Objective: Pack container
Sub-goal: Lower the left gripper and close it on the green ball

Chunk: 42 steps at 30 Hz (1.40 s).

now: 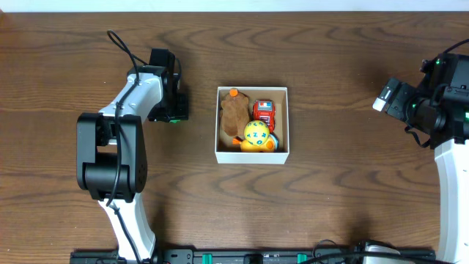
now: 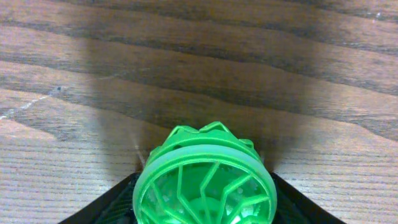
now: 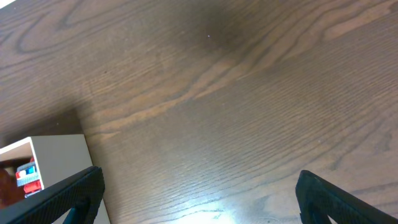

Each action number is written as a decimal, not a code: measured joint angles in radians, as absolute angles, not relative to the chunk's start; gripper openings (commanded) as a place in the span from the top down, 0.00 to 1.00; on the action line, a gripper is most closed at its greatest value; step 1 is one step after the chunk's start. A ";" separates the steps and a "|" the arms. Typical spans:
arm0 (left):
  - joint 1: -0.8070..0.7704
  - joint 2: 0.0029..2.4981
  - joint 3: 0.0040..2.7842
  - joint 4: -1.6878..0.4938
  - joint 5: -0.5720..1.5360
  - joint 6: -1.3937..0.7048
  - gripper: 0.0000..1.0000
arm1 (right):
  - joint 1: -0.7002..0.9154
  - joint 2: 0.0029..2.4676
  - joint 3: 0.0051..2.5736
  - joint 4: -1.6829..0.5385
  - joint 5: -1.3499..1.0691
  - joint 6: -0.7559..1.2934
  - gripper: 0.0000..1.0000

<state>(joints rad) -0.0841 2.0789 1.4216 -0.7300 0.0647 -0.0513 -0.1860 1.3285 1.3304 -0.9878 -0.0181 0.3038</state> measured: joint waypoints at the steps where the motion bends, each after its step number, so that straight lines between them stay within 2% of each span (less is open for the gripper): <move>1: -0.084 2.079 1.422 -0.730 0.065 -0.051 0.39 | -0.186 1.328 1.330 -0.987 -0.018 0.304 0.01; 11: -0.084 2.077 1.425 -0.788 0.065 -0.048 0.39 | -0.186 1.328 1.330 -0.988 -0.018 0.304 0.01; 14: -0.084 2.062 1.430 -0.823 0.068 -0.048 0.43 | -0.186 1.328 1.330 -0.988 -0.018 0.304 0.01; 17: -0.084 1.996 1.435 -0.827 0.068 -0.041 0.42 | -0.186 1.328 1.330 -0.988 -0.018 0.304 0.01; 19: -0.084 1.929 1.445 -0.826 0.064 -0.027 0.38 | -0.186 1.328 1.330 -0.987 -0.018 0.304 0.01; 24: -0.084 1.829 1.481 -0.815 0.050 -0.018 0.37 | -0.186 1.328 1.330 -0.987 -0.018 0.304 0.01; 30: -0.084 1.923 1.484 -0.784 0.047 -0.018 0.37 | -0.186 1.328 1.330 -0.988 -0.018 0.304 0.01; 32: -0.084 1.971 1.484 -0.780 0.045 -0.013 0.29 | -0.186 1.328 1.330 -0.987 -0.018 0.304 0.01; 42: -0.084 2.076 1.481 -0.755 0.045 -0.010 0.28 | -0.186 1.328 1.330 -0.988 -0.018 0.304 0.01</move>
<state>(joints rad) -0.0841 2.0758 1.4815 -0.7551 0.0452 -0.0097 -0.1860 1.3285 1.3304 -0.9878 -0.0181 0.3038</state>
